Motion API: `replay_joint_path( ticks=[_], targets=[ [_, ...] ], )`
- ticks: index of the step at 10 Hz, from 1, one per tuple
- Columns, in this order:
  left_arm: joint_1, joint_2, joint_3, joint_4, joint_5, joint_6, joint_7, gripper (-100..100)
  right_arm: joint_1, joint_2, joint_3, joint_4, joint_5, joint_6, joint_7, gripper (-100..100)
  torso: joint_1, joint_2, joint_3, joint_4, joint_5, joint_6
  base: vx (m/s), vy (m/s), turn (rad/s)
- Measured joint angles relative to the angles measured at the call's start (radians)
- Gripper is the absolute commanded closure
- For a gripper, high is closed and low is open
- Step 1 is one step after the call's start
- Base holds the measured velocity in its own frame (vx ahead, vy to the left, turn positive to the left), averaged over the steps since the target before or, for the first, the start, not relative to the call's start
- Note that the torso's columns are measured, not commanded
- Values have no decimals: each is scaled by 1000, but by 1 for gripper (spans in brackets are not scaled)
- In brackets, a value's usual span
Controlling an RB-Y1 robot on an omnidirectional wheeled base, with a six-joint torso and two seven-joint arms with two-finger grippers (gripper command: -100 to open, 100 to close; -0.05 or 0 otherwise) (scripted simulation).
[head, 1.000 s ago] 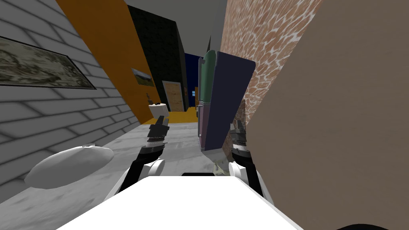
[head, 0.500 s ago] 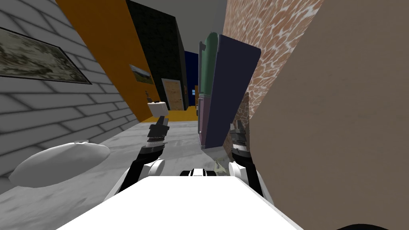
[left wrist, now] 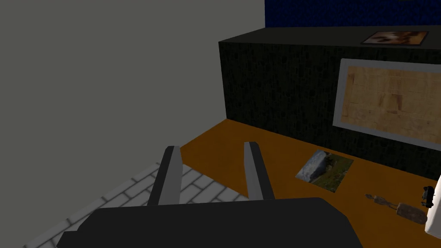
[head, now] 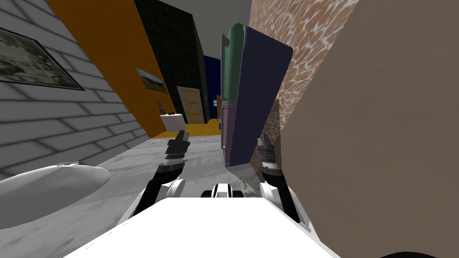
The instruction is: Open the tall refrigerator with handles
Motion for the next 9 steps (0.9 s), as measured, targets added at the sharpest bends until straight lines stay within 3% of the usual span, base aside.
replay_joint_path(
  ticks=[9],
  targets=[
    [0, 0, 0, 0, 0, 0, 0, 0, -77, -246, -85, -12, 185, -12, 73, -100, -3, 4, 2, 1, -1, 0, 92, 80, -169]
  ],
)
